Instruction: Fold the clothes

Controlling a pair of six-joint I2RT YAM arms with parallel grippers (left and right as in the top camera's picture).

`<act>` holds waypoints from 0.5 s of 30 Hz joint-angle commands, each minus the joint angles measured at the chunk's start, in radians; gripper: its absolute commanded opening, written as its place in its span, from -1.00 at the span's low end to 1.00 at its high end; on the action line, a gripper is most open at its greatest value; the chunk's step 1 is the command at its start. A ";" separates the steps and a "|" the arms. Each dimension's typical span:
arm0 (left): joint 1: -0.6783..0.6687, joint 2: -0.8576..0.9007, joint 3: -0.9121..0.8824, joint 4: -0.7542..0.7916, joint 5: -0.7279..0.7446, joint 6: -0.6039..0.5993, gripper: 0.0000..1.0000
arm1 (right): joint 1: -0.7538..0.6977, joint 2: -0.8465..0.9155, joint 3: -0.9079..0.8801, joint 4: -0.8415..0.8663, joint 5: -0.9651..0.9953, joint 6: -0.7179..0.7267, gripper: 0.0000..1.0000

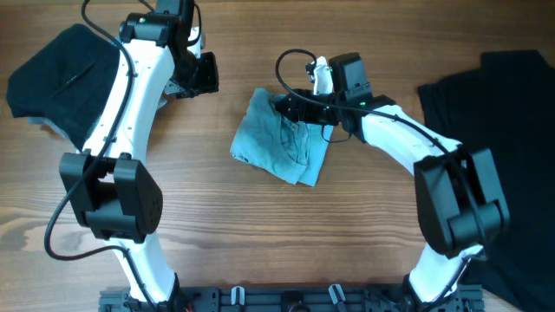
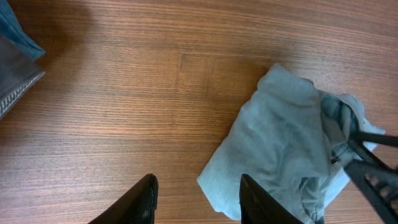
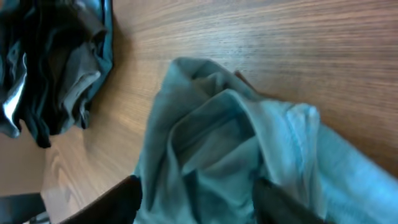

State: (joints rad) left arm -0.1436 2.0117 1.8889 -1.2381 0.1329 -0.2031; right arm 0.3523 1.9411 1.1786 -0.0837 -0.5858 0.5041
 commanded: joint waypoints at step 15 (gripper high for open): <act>-0.001 -0.003 -0.006 -0.027 0.016 0.017 -0.10 | -0.137 -0.051 0.004 -0.142 0.021 -0.079 -0.49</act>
State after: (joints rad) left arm -0.1436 2.0117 1.8889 -1.2621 0.1329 -0.2028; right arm 0.2096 1.9175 1.1797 -0.1741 -0.5800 0.5049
